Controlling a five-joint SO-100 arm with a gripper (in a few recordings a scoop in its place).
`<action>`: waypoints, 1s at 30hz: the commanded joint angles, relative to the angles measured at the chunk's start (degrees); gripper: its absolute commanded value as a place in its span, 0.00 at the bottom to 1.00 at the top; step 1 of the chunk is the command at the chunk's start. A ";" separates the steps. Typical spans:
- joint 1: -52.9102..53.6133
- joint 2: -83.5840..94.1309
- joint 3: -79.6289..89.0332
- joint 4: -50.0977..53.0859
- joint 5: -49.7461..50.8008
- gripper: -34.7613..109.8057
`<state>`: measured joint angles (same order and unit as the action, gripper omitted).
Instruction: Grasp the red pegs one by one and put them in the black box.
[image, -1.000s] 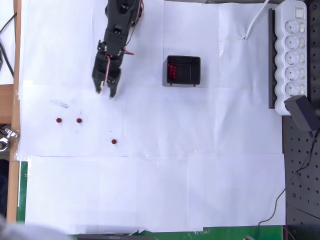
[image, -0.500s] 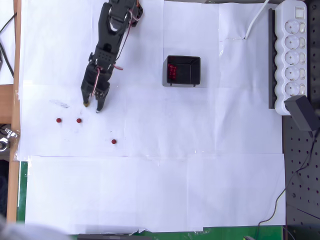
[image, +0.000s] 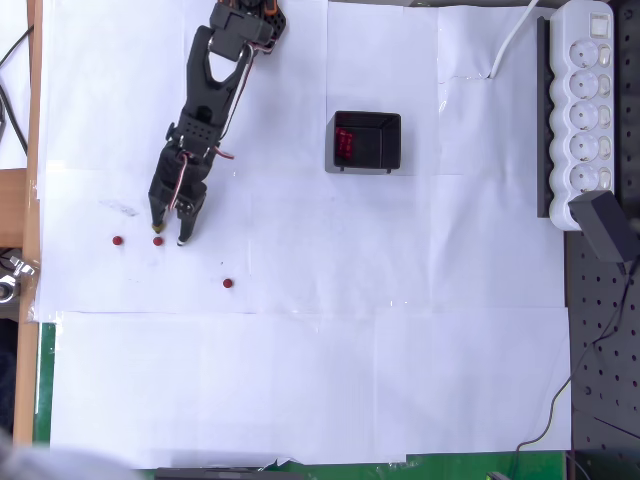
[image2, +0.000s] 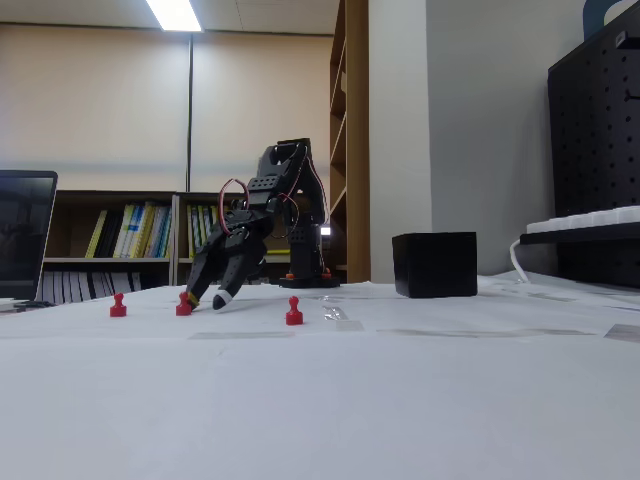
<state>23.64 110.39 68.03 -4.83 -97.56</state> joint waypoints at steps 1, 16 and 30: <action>1.93 2.37 2.29 -0.44 -0.44 0.35; 2.11 4.04 3.69 -1.14 -0.35 0.35; 2.02 4.66 4.13 -1.93 -0.18 0.35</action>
<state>24.17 114.61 71.46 -5.89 -97.12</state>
